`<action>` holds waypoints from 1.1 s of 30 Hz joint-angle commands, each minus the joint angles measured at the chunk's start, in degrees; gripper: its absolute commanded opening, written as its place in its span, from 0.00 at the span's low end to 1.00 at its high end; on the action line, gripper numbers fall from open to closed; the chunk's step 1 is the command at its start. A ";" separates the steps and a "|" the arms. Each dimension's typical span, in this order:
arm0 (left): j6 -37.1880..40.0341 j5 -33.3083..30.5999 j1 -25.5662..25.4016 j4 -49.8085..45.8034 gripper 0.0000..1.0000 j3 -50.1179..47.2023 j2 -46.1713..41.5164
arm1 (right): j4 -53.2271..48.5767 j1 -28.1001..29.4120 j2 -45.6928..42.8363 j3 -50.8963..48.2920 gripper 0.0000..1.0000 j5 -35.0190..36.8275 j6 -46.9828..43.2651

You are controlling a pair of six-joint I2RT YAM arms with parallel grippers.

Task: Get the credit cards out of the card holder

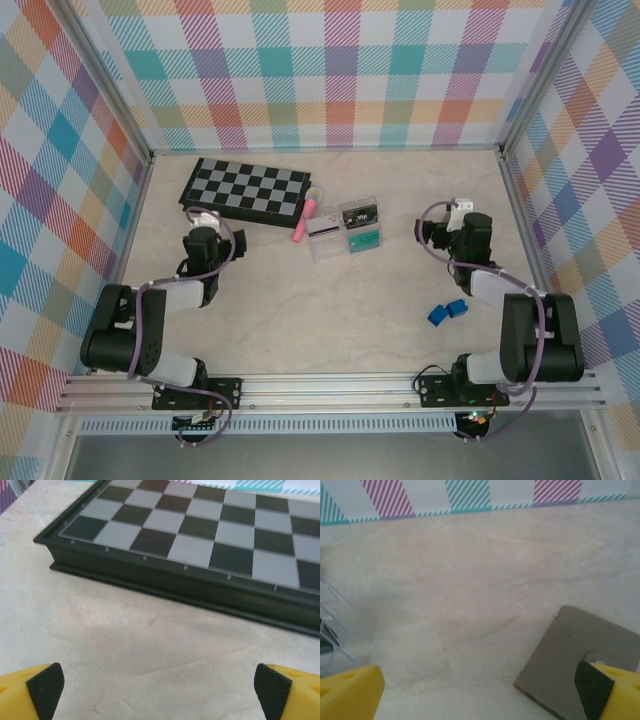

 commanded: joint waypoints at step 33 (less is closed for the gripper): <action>-34.21 23.88 -25.70 -39.94 0.59 25.19 8.16 | -53.33 2.62 17.41 32.13 0.89 -21.22 25.27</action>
